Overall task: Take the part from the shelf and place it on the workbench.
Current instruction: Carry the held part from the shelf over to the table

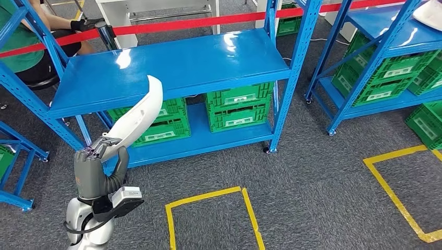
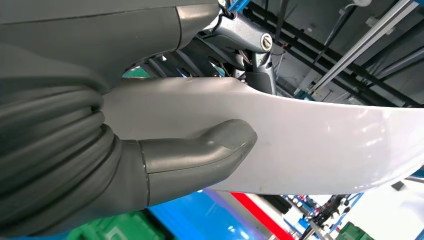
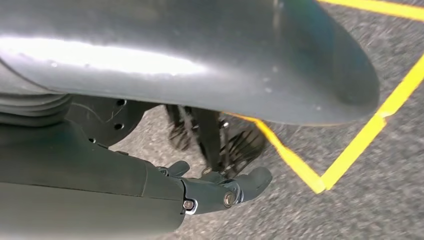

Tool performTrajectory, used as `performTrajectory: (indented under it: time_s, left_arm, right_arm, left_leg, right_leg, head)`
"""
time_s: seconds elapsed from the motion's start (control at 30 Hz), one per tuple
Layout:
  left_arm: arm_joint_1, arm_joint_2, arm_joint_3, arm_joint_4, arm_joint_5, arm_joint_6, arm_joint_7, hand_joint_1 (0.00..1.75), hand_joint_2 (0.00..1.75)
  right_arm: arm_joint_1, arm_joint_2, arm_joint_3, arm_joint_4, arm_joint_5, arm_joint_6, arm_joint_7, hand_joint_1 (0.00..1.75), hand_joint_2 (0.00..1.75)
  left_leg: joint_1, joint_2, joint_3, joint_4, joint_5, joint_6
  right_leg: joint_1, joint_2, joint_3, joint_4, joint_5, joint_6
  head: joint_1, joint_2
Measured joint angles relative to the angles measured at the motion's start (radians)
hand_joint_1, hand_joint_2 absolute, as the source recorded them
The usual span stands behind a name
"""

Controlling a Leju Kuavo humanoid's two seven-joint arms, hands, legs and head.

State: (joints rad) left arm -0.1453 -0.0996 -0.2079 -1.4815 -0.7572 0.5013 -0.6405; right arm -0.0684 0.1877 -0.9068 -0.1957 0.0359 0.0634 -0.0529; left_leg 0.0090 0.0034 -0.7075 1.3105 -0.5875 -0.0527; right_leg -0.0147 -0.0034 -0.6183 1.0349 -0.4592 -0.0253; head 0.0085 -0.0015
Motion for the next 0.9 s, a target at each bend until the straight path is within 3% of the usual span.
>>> performTrajectory:
  time_s: [0.03, 0.07, 0.1, 0.17, 0.2, 0.27, 0.3, 0.33, 0.37, 0.43, 0.47, 0.5, 0.53, 0.57, 0.6, 0.67, 0.7, 0.77, 0.8, 0.83, 0.9]
  left_arm:
    - [0.000, 0.000, 0.000, 0.000, 0.000, 0.000, 0.000, 1.75, 1.75]
    - [-0.001, 0.000, 0.000, 0.000, 0.000, 0.000, 0.000, 1.75, 1.75]
    - [-0.003, 0.000, 0.000, 0.000, 0.000, 0.000, 0.000, 1.75, 1.75]
    - [-0.008, 0.000, 0.003, 0.000, 0.001, 0.001, 0.000, 1.75, 1.75]
    - [-0.010, 0.000, 0.006, 0.000, 0.001, 0.002, 0.000, 1.75, 1.75]
    - [-0.012, 0.000, 0.011, 0.000, 0.002, 0.003, 0.000, 1.75, 1.75]
    - [-0.013, 0.000, 0.012, 0.000, 0.002, 0.003, 0.000, 1.75, 1.75]
    - [-0.014, 0.000, 0.012, 0.000, 0.002, 0.003, 0.000, 1.75, 1.75]
    - [-0.014, 0.000, 0.013, 0.001, 0.002, 0.003, 0.000, 1.75, 1.75]
    - [-0.014, 0.000, 0.013, 0.002, 0.002, 0.003, 0.000, 1.75, 1.75]
    - [-0.014, 0.000, 0.013, 0.003, 0.002, 0.003, 0.000, 1.75, 1.75]
    - [-0.013, 0.000, 0.014, 0.004, 0.002, 0.003, 0.000, 1.75, 1.75]
    - [-0.013, 0.000, 0.014, 0.005, 0.002, 0.003, 0.000, 1.75, 1.75]
    - [-0.013, 0.000, 0.015, 0.005, 0.002, 0.003, 0.000, 1.75, 1.75]
    - [-0.013, 0.000, 0.015, 0.005, 0.002, 0.003, 0.000, 1.75, 1.75]
    - [-0.014, 0.000, 0.016, 0.004, 0.002, 0.003, 0.000, 1.75, 1.75]
    - [-0.014, 0.000, 0.016, 0.004, 0.002, 0.003, 0.000, 1.75, 1.75]
    - [-0.014, 0.001, 0.017, 0.004, 0.002, 0.003, 0.000, 1.75, 1.75]
    - [-0.014, 0.002, 0.018, 0.004, 0.003, 0.004, 0.000, 1.75, 1.75]
    - [-0.013, 0.003, 0.020, 0.004, 0.004, 0.006, 0.000, 1.75, 1.75]
    - [-0.011, 0.008, 0.026, 0.002, 0.011, 0.012, 0.000, 1.75, 1.75]
  right_arm:
    - [0.000, 0.000, 0.000, 0.000, 0.000, 0.000, 0.000, 0.00, 0.00]
    - [0.000, 0.000, 0.000, 0.000, 0.001, 0.000, -0.001, 0.00, 0.00]
    - [0.000, 0.000, 0.000, 0.000, 0.002, 0.000, -0.001, 0.00, 0.00]
    - [-0.001, 0.000, 0.001, 0.000, 0.006, 0.000, -0.001, 0.00, 0.00]
    - [-0.002, 0.000, 0.001, 0.000, 0.008, 0.000, 0.000, 0.00, 0.00]
    - [-0.001, 0.000, 0.004, 0.000, 0.010, -0.001, 0.000, 0.00, 0.00]
    - [0.000, -0.001, 0.004, 0.000, 0.011, -0.001, 0.000, 0.00, 0.00]
    - [0.000, -0.001, 0.005, 0.000, 0.011, -0.001, 0.000, 0.00, 0.00]
    - [0.000, -0.002, 0.005, 0.000, 0.012, -0.002, 0.000, 0.00, 0.00]
    - [0.000, -0.002, 0.005, 0.000, 0.012, -0.002, 0.000, 0.00, 0.00]
    - [-0.001, -0.002, 0.005, 0.000, 0.012, -0.002, 0.000, 0.00, 0.00]
    - [-0.001, -0.002, 0.005, 0.000, 0.012, -0.002, 0.000, 0.00, 0.00]
    - [-0.001, -0.002, 0.005, 0.000, 0.012, -0.002, 0.000, 0.00, 0.00]
    - [-0.001, -0.003, 0.005, 0.000, 0.012, -0.002, 0.000, 0.00, 0.00]
    - [-0.002, -0.004, 0.005, 0.000, 0.012, -0.003, 0.000, 0.00, 0.00]
    - [-0.004, -0.005, 0.005, 0.000, 0.012, -0.002, 0.000, 0.00, 0.00]
    - [-0.005, -0.006, 0.005, 0.000, 0.013, -0.002, 0.000, 0.00, 0.00]
    - [-0.005, -0.005, 0.005, 0.001, 0.013, -0.002, 0.000, 0.00, 0.00]
    - [-0.005, -0.005, 0.005, 0.001, 0.014, -0.002, 0.000, 0.00, 0.00]
    - [-0.005, -0.005, 0.006, 0.001, 0.015, -0.002, 0.000, 0.00, 0.00]
    - [-0.005, -0.006, 0.007, 0.001, 0.022, 0.000, 0.000, 0.00, 0.00]
  left_leg:
    - [0.000, 0.000, 0.030, -0.014, 0.027, 0.001]
    - [0.000, 0.000, 0.077, -0.064, 0.052, 0.004]
    - [-0.001, -0.001, 0.137, -0.139, 0.057, 0.008]
    - [-0.005, -0.004, 0.226, -0.269, 0.036, 0.021]
    - [-0.008, -0.005, 0.242, -0.301, 0.024, 0.028]
    - [-0.010, -0.003, 0.230, -0.307, 0.036, 0.046]
    - [-0.010, -0.001, 0.221, -0.308, 0.047, 0.057]
    - [-0.008, 0.001, 0.209, -0.310, 0.060, 0.066]
    - [-0.008, 0.002, 0.195, -0.310, 0.074, 0.073]
    - [-0.010, 0.003, 0.164, -0.308, 0.100, 0.078]
    - [-0.011, 0.003, 0.147, -0.305, 0.113, 0.078]
    - [-0.012, 0.004, 0.129, -0.300, 0.125, 0.078]
    - [-0.013, 0.004, 0.110, -0.295, 0.136, 0.076]
    - [-0.013, 0.004, 0.091, -0.288, 0.145, 0.074]
    - [-0.013, 0.004, 0.075, -0.280, 0.154, 0.070]
    - [-0.014, 0.005, 0.055, -0.268, 0.168, 0.060]
    - [-0.014, 0.006, 0.052, -0.267, 0.176, 0.054]
    - [-0.013, 0.006, 0.049, -0.271, 0.192, 0.042]
    - [-0.011, 0.004, 0.045, -0.268, 0.184, 0.035]
    - [-0.010, 0.002, 0.037, -0.251, 0.157, 0.027]
    - [-0.005, -0.001, 0.014, -0.166, 0.057, 0.013]
  right_leg:
    - [0.000, 0.000, -0.016, 0.000, 0.013, 0.003]
    - [0.000, 0.000, -0.029, 0.001, 0.024, 0.006]
    - [0.001, 0.000, -0.039, 0.001, 0.035, 0.010]
    - [0.002, 0.000, -0.048, 0.001, 0.054, 0.021]
    - [0.002, 0.000, -0.049, -0.002, 0.064, 0.028]
    - [-0.001, 0.001, -0.050, -0.007, 0.077, 0.043]
    - [-0.002, 0.001, -0.056, 0.001, 0.064, 0.049]
    - [-0.003, 0.002, -0.065, 0.024, 0.031, 0.054]
    - [-0.004, 0.003, -0.079, 0.068, -0.021, 0.058]
    - [-0.003, 0.003, -0.107, 0.193, -0.119, 0.064]
    - [-0.002, 0.003, -0.113, 0.248, -0.138, 0.066]
    - [-0.002, 0.003, -0.106, 0.278, -0.131, 0.066]
    - [-0.002, 0.003, -0.083, 0.274, -0.106, 0.065]
    - [-0.001, 0.003, -0.041, 0.234, -0.080, 0.062]
    - [0.000, 0.003, 0.016, 0.165, -0.073, 0.056]
    - [0.006, 0.004, 0.106, 0.032, -0.092, 0.043]
    - [0.009, 0.004, 0.124, -0.002, -0.105, 0.036]
    - [0.010, 0.003, 0.116, -0.013, -0.094, 0.022]
    - [0.008, 0.001, 0.108, -0.015, -0.083, 0.015]
    - [0.006, -0.001, 0.098, -0.018, -0.069, 0.006]
    - [0.004, -0.004, 0.070, -0.021, -0.042, -0.003]
  head:
    - [0.000, 0.000]
    - [0.000, 0.000]
    - [0.000, 0.000]
    - [0.000, 0.000]
    - [-0.001, 0.000]
    - [-0.003, 0.000]
    - [-0.003, 0.000]
    - [-0.003, 0.000]
    - [-0.002, 0.000]
    - [-0.002, 0.000]
    - [-0.002, 0.000]
    - [-0.002, 0.000]
    - [-0.002, 0.000]
    - [-0.002, 0.000]
    - [-0.002, 0.000]
    - [-0.003, 0.000]
    - [-0.002, 0.000]
    - [0.000, 0.000]
    - [0.000, 0.000]
    - [-0.001, 0.000]
    - [-0.003, 0.000]
